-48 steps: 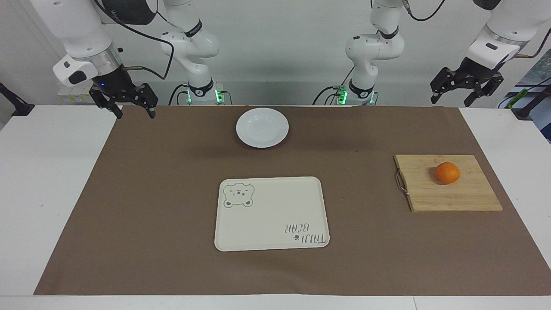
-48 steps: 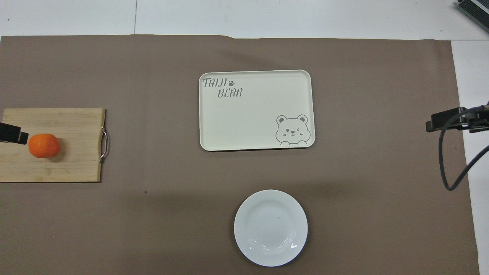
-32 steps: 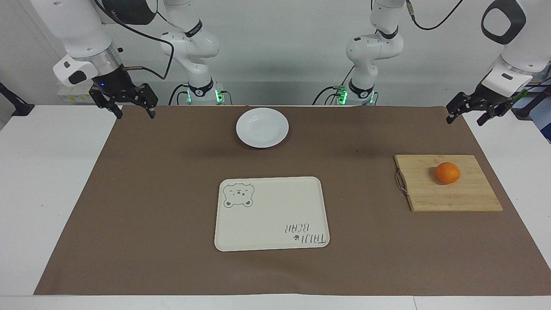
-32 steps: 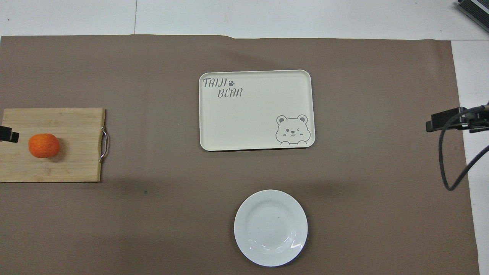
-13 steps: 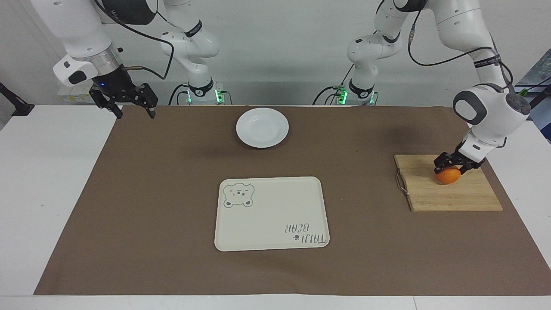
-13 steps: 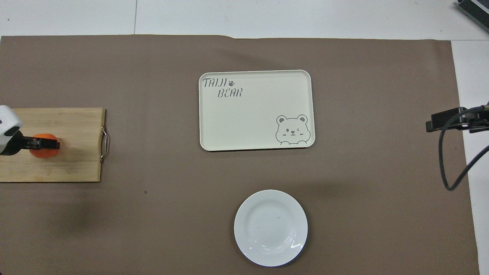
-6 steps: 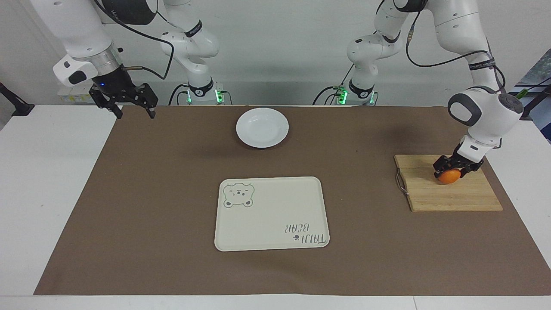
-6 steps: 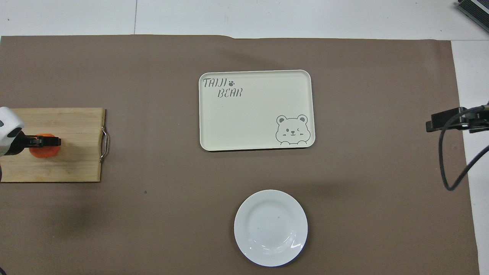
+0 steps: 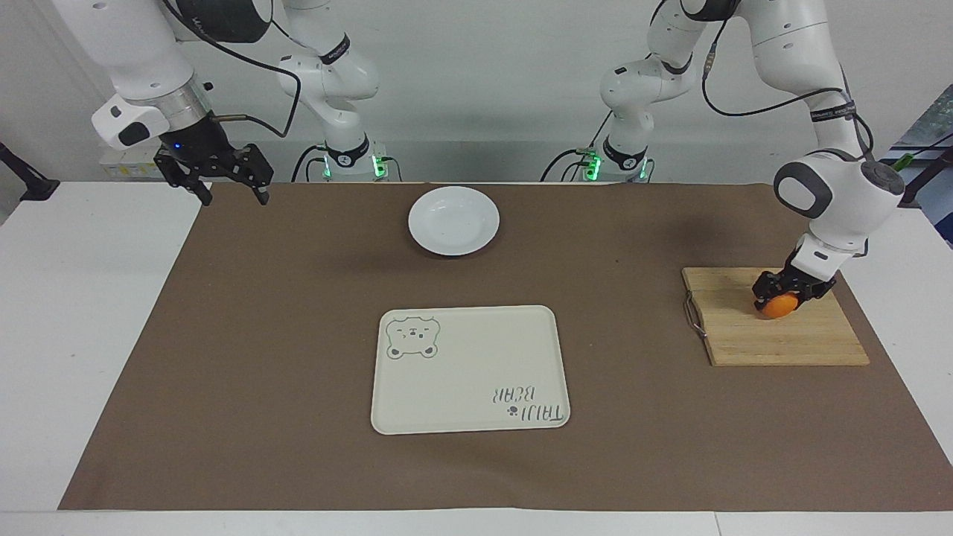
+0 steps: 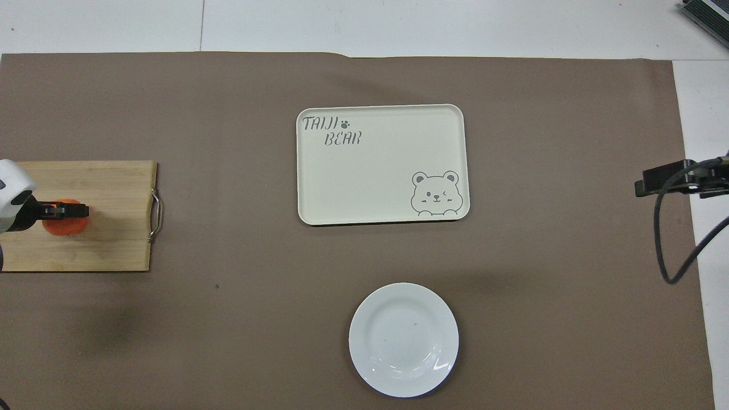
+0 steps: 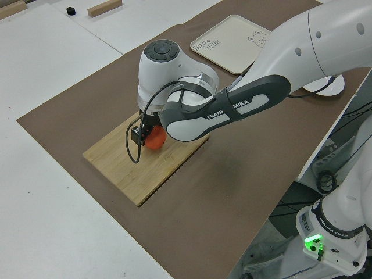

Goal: Place orange and plate with both arms

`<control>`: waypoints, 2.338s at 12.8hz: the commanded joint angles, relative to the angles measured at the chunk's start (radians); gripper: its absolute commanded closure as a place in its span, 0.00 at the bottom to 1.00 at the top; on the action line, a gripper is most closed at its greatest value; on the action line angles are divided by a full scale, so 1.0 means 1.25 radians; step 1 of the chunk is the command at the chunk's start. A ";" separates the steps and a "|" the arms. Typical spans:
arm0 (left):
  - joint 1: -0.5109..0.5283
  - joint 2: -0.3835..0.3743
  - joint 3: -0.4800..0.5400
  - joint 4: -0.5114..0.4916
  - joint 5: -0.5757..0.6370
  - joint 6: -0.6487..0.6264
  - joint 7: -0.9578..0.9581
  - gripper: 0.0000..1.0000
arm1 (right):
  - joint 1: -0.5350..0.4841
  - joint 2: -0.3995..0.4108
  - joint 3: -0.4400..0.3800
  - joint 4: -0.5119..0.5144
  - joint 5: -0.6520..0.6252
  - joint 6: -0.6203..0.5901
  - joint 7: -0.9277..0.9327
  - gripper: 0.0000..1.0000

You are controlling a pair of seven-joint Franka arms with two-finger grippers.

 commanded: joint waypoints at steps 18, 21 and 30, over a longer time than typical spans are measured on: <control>-0.627 -0.205 -0.016 0.005 -0.026 -0.192 -0.584 1.00 | -0.004 0.006 0.005 0.013 -0.004 -0.014 0.017 0.00; -0.803 -0.166 -0.016 0.000 -0.070 -0.124 -0.681 1.00 | -0.004 0.006 0.005 0.013 -0.004 -0.014 0.017 0.00; -1.060 -0.014 -0.016 -0.006 -0.147 0.013 -0.750 1.00 | -0.004 0.006 0.005 0.013 -0.004 -0.014 0.017 0.00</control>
